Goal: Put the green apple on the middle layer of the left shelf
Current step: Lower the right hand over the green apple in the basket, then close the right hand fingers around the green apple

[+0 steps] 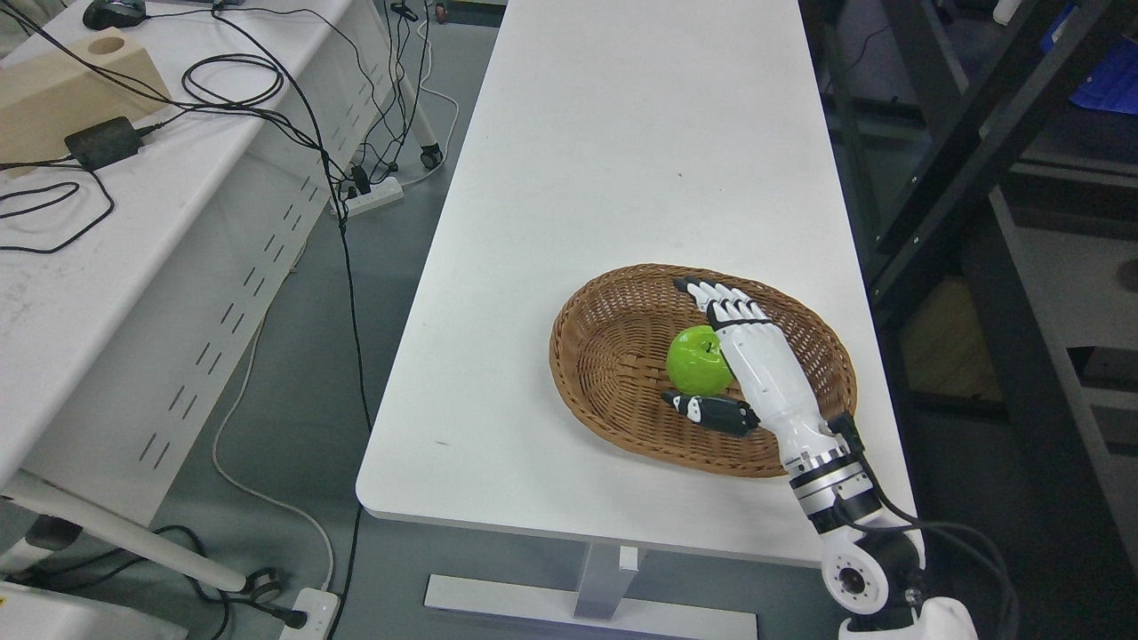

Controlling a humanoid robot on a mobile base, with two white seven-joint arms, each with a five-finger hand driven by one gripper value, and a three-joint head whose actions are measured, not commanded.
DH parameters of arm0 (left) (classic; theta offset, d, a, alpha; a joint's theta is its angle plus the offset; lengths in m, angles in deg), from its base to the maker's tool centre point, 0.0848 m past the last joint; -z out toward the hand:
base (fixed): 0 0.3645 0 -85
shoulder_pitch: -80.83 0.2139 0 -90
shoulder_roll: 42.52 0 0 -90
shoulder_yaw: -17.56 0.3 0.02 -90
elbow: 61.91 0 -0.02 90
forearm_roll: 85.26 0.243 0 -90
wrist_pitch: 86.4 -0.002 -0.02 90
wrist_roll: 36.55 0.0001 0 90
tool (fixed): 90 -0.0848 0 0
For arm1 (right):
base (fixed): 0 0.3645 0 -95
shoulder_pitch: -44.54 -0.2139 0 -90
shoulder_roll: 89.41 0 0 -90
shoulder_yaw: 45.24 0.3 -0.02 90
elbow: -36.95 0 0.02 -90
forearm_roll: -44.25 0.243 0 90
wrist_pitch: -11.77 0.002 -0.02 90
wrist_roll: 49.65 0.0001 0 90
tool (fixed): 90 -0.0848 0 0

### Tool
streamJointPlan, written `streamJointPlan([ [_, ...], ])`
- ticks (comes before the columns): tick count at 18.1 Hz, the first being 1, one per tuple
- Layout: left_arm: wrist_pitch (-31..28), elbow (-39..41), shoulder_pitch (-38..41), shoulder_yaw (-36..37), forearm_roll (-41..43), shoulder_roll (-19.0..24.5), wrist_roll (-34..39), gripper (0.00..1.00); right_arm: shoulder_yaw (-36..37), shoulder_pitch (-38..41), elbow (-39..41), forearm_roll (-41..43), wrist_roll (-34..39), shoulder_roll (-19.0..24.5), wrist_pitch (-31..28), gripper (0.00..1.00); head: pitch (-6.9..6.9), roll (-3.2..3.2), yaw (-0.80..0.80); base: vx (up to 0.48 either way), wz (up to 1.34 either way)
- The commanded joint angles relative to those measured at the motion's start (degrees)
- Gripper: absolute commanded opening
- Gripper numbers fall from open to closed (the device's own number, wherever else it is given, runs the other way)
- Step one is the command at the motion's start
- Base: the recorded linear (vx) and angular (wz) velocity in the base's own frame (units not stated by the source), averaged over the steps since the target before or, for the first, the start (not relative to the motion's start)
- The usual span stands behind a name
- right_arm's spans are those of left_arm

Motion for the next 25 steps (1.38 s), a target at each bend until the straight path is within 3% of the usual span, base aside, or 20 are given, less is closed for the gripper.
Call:
streamJointPlan([
  [1,0.0,0.0,0.0,0.0,0.0,1.0,0.0,1.0,-4.6,-4.0,-6.3,-4.4,0.4,2.5,-0.9,0.99,0.0,0.0,0.0,0.0,0.0],
  [7,0.0,0.0,0.0,0.0,0.0,1.0,0.0,1.0,-4.8,-9.9,-13.1,-5.6,0.5,2.1,-2.3,0.99,0.0,0.0,0.0,0.0,0.0],
  [14,0.0,0.0,0.0,0.0,0.0,1.0,0.0,1.0,-4.9,-10.5,-17.8,-5.6,0.4,-5.8,-2.3,0.99,0.0,0.0,0.0,0.0,0.0],
  [19,0.0,0.0,0.0,0.0,0.0,1.0,0.0,1.0,-4.9,-10.5,-18.1,-5.6,0.4,-6.3,-3.4,0.94,0.0,0.0,0.0,0.0,0.0],
  [22,0.0,0.0,0.0,0.0,0.0,1.0,0.0,1.0,-4.9,-10.1,-18.1,-5.6,0.3,-6.3,-3.8,0.8,0.0,0.0,0.0,0.0,0.0],
  [25,0.0,0.0,0.0,0.0,0.0,1.0,0.0,1.0,-4.8,-9.6,-18.1,-5.5,0.3,-6.2,-3.7,0.47,0.0,0.0,0.0,0.0,0.0],
])
